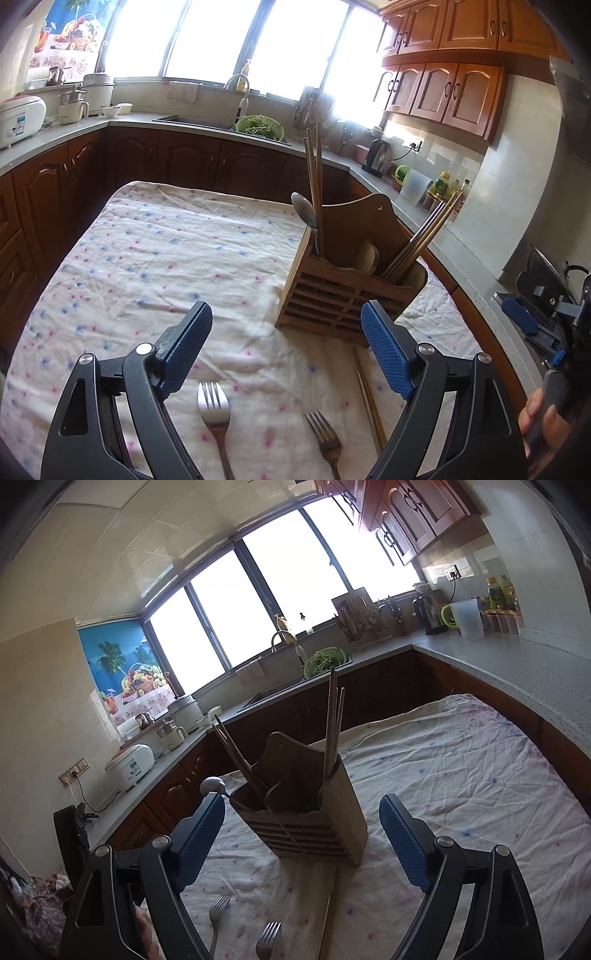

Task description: Organize utensils

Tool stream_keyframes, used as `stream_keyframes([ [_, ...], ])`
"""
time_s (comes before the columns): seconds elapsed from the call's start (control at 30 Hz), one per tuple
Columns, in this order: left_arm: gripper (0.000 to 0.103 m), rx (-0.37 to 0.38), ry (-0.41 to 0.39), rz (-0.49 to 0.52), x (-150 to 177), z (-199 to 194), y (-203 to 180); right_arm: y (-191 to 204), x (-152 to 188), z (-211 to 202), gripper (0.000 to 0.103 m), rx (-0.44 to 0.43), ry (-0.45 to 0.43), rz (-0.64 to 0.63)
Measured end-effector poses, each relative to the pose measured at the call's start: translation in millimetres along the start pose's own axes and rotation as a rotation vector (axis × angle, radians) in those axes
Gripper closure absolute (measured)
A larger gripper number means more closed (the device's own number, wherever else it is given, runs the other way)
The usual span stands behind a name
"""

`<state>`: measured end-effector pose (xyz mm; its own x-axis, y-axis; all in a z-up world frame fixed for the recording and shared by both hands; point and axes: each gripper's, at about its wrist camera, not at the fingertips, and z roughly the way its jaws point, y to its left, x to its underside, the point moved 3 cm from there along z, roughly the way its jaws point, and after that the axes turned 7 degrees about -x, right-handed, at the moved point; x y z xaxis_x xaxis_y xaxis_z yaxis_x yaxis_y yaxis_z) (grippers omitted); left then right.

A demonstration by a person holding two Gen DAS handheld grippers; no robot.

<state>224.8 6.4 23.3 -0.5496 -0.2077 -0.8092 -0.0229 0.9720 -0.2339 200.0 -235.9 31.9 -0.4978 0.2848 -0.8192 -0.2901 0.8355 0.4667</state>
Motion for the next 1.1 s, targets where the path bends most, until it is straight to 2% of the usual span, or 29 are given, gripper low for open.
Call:
stream_keyframes([
  [0.37, 0.010, -0.011, -0.002, -0.030, 31.9, -48.8, 7.7, 0.7, 52.0, -28.1, 0.012, -0.003, 0.073, 0.012],
  [0.6, 0.010, -0.032, -0.006, 0.005, 49.7, -67.8, 0.8, 2.4, 67.6, -44.5, 0.010, 0.006, 0.079, 0.012],
  [0.83, 0.009, -0.035, -0.035, 0.069, 64.1, -92.7, -5.1, 10.1, 76.6, -58.8, 0.004, 0.040, 0.065, -0.052],
  [0.93, 0.009, -0.023, -0.091, 0.112, 63.3, -111.0, -12.2, 19.8, 75.3, -66.3, 0.003, 0.060, 0.046, -0.118],
  [1.03, 0.009, -0.025, -0.180, 0.144, 54.7, -135.2, -19.4, 32.9, 66.1, -80.4, 0.001, 0.067, -0.012, -0.194],
  [1.07, 0.008, -0.025, -0.212, 0.151, 50.2, -144.8, -22.0, 39.0, 60.9, -86.8, 0.001, 0.066, -0.035, -0.222],
  [1.1, 0.002, -0.027, -0.246, 0.157, 45.3, -155.1, -24.5, 45.7, 54.8, -93.9, 0.000, 0.064, -0.061, -0.252],
])
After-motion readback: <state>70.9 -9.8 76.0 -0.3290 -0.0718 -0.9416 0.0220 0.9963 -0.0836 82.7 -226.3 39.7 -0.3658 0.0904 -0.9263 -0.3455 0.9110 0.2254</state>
